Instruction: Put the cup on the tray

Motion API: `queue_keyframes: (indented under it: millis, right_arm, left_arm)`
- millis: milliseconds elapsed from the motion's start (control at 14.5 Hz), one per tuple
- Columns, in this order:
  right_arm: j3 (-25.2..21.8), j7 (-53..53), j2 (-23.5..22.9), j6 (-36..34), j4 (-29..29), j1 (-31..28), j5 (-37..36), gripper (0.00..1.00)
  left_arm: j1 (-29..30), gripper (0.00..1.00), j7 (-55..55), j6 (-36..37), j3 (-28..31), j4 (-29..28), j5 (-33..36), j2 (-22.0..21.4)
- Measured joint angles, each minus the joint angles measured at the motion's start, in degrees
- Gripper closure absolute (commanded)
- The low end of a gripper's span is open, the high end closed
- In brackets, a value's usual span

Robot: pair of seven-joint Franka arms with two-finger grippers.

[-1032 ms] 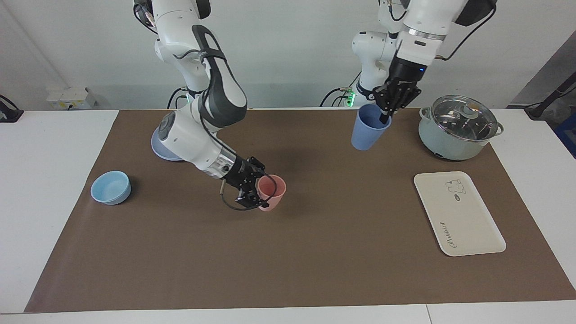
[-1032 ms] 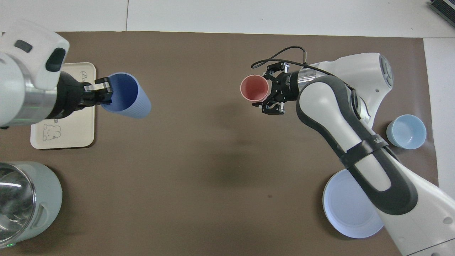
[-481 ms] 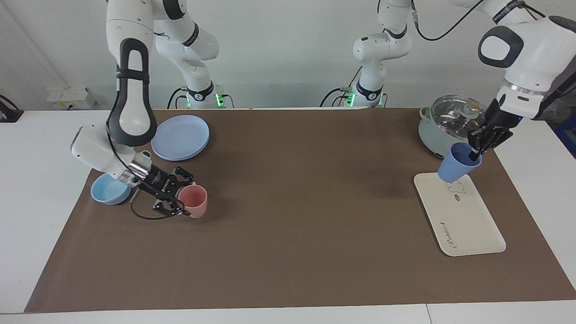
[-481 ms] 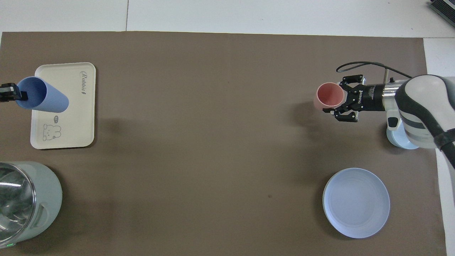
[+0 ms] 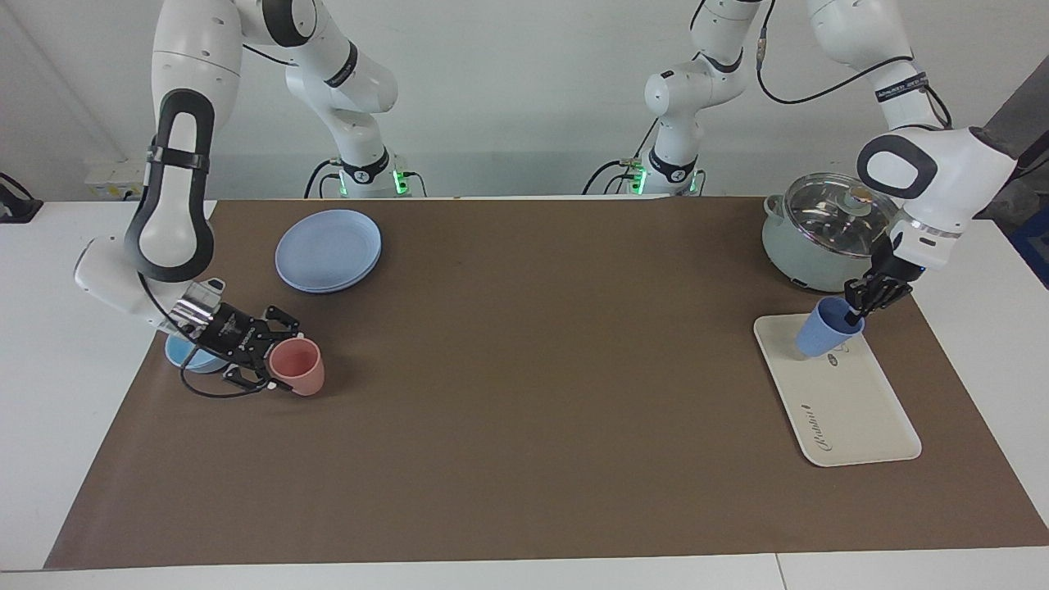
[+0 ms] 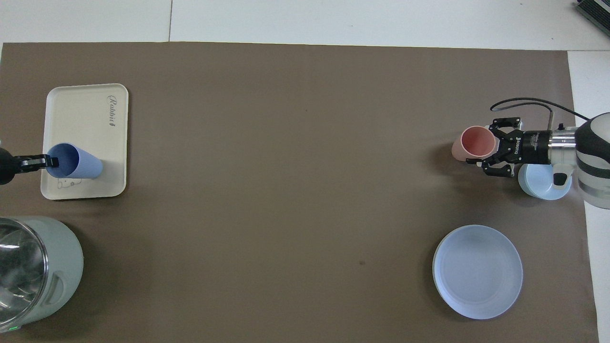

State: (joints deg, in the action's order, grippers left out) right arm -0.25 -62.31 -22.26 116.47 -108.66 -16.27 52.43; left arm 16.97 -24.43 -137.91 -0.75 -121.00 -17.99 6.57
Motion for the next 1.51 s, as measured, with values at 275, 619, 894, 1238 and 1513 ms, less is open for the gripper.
queue_keyframes:
  millis: [275, 619, 894, 1238, 1513]
  right_arm:
    - [0.44, 0.01, 1.55, -0.02, -0.03, 0.46, 0.0, 0.0]
    - [0.36, 0.36, 3.92, -0.04, -0.22, 0.33, -7.21, 0.0]
    - [0.45, 0.93, 6.85, -0.04, -0.17, 0.44, -15.32, 0.0]
    - [0.71, 15.28, 10.5, -0.46, -0.15, 2.24, -20.33, 0.0]
    - [0.82, 22.19, 12.42, -0.63, -0.13, 5.09, -27.16, 0.0]
  left_arm:
    - [-0.05, 0.0, -3.1, -3.1, -0.21, -0.01, -5.15, 1.36]
    - [-0.32, 0.0, -3.86, -0.24, -0.85, 5.06, -4.85, 0.94]
    - [-2.76, 0.0, -1.2, 12.09, -1.2, 12.93, 7.7, -1.37]
    - [-11.62, 0.0, 8.86, 21.13, -1.48, 14.6, 14.74, -5.15]
    - [-16.04, 0.0, 13.83, 27.3, -1.72, 16.06, 15.89, -8.51]
